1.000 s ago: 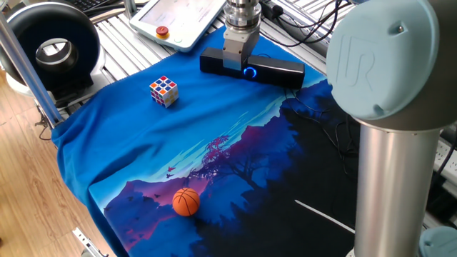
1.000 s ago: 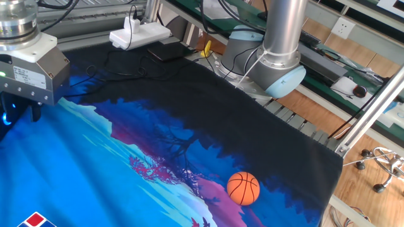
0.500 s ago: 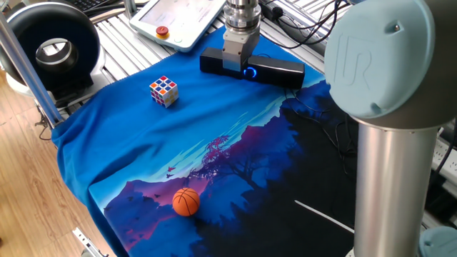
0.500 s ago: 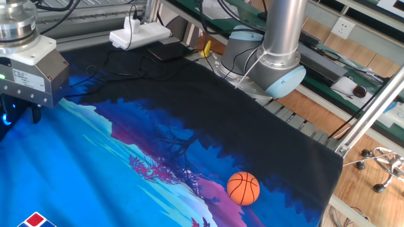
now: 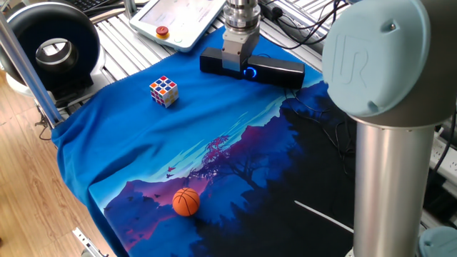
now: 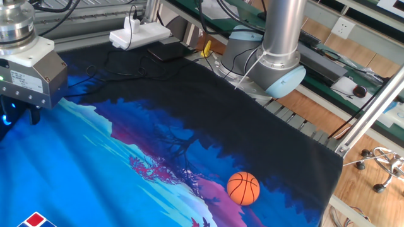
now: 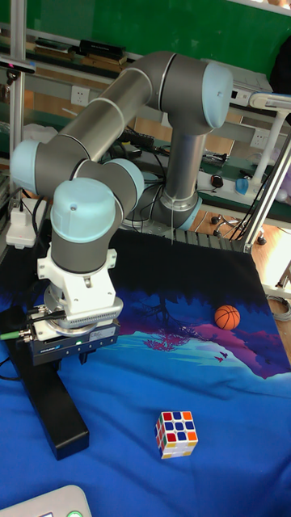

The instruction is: Turn the knob to decrease the volume of the speaker

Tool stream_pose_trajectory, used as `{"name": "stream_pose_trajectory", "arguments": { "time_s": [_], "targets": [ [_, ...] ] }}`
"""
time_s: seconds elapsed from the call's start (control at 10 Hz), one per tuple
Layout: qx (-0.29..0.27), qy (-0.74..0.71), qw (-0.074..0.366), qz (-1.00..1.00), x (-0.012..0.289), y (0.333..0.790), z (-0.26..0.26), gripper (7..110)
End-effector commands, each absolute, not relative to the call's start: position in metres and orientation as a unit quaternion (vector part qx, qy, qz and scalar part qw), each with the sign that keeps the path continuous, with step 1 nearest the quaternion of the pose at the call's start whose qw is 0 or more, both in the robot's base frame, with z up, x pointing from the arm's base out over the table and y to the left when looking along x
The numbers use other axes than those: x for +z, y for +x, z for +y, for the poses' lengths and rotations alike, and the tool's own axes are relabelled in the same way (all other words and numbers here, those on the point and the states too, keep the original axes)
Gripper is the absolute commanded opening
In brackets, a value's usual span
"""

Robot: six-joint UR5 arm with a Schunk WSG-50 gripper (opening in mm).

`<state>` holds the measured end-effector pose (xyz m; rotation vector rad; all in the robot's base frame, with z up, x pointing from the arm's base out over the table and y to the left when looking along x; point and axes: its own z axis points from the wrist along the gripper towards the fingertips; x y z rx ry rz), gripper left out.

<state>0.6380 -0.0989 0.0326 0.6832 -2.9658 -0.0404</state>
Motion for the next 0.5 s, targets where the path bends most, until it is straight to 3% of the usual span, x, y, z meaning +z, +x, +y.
{"name": "stream_pose_trajectory", "arguments": {
  "time_s": [0.0, 0.4],
  "targets": [
    [-0.024, 0.22, 0.045, -0.974, 0.0323, 0.6427, -0.0959, 44],
    [-0.033, 0.221, 0.043, -0.974, 0.0277, 0.6461, -0.0925, 44]
  ]
}}
